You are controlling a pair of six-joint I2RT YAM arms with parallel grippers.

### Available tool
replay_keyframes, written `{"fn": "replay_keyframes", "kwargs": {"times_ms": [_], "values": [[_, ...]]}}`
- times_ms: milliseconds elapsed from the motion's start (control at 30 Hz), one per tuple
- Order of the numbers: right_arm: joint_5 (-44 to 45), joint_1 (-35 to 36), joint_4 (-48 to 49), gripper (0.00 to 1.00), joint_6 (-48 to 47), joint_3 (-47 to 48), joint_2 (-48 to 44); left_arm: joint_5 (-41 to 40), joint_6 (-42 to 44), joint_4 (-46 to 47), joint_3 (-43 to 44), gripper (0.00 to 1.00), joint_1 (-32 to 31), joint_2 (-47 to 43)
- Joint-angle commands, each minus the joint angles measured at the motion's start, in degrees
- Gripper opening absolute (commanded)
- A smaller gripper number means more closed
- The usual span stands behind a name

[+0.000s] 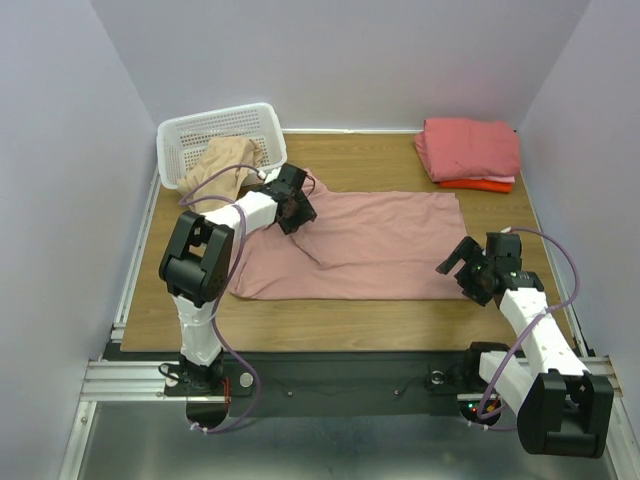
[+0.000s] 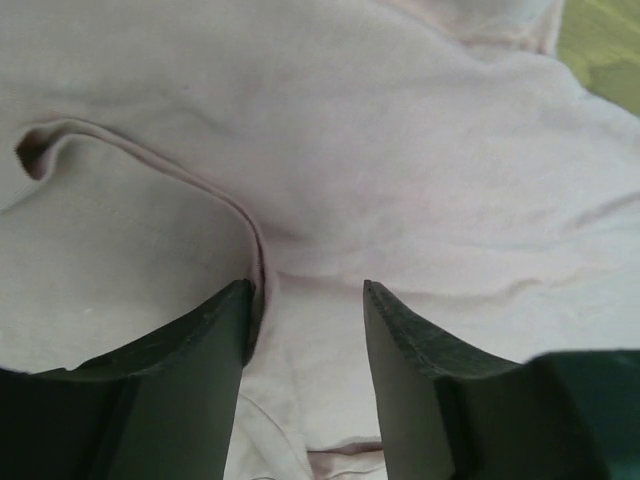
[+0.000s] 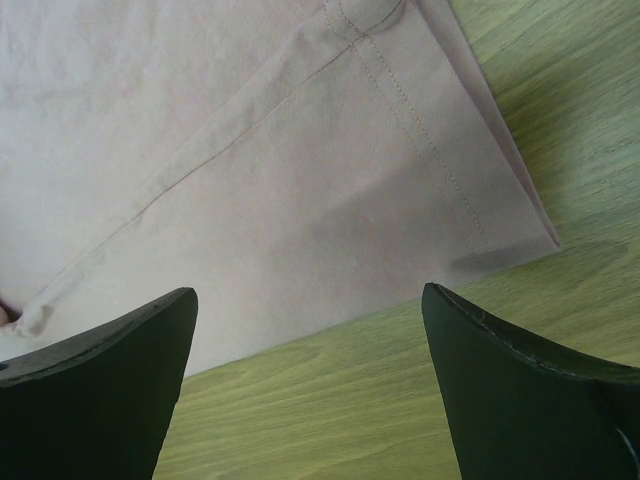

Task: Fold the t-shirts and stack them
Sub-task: Fold the tshirt

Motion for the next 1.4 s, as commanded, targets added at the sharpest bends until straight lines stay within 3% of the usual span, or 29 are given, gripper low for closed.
{"fn": "replay_keyframes", "kwargs": {"times_ms": [0,300,533,600,767,833,1133,1367], "values": [[-0.03,-0.17,1.16,1.0,-0.55,1.09,-0.48,2.36,0.91,1.09,3.0,0.6,-0.75,-1.08],[-0.64,-0.17,1.34,1.0,-0.81,1.09,-0.48,-0.8,1.09,0.75,-0.96,0.82,-1.98,-4.33],[-0.91,-0.17,1.6,1.0,-0.9,0.65,-0.65,-2.28,5.47,-0.93,5.81,0.85,-1.98,-1.87],[-0.9,-0.17,1.78,1.0,-0.98,0.57,-0.65,-5.09,7.06,-2.41,10.1,0.99,-1.89,-1.08],[-1.87,-0.17,1.87,1.0,-1.34,0.65,-0.04,-6.34,11.1,-8.3,20.83,0.98,-1.8,2.7],[-1.61,-0.17,1.87,1.0,-1.34,0.57,-0.48,-5.64,10.67,-8.05,18.75,0.98,-1.98,0.95],[-2.31,-0.17,2.04,1.0,-1.6,0.57,-0.39,1.29,5.67,6.08,-12.7,0.98,-3.29,-17.16],[-2.84,-0.08,2.13,1.0,-1.77,0.3,-0.48,2.97,4.16,10.06,-15.03,0.98,-3.91,-13.4]]}}
